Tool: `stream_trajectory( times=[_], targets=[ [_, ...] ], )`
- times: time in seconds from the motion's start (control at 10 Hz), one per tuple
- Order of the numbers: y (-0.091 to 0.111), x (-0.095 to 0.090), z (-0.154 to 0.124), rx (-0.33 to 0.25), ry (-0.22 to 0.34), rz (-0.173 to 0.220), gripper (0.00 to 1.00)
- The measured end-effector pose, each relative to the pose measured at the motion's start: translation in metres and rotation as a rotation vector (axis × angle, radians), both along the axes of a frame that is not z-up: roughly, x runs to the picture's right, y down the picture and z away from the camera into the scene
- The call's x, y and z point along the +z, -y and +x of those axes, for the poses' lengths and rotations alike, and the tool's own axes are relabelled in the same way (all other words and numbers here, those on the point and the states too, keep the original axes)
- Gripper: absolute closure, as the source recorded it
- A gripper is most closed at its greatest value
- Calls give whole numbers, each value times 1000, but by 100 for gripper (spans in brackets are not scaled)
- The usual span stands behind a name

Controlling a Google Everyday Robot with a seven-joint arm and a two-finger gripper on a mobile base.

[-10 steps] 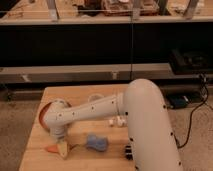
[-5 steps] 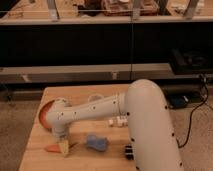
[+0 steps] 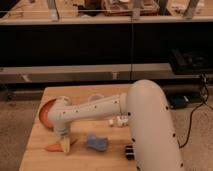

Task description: Drag the pepper across the table

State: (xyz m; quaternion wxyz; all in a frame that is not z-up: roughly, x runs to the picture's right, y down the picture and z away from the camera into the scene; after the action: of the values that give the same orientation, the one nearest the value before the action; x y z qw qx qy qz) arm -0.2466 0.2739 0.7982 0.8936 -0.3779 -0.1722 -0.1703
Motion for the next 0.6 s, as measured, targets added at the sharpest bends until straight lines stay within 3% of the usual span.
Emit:
stream_trajectory(
  times=[0.1, 0.4, 0.6],
  targets=[
    [1, 1, 0, -1, 2, 1, 22],
    [5, 5, 0, 3, 12, 6, 46],
    [6, 6, 2, 1, 8, 5, 49]
  ],
)
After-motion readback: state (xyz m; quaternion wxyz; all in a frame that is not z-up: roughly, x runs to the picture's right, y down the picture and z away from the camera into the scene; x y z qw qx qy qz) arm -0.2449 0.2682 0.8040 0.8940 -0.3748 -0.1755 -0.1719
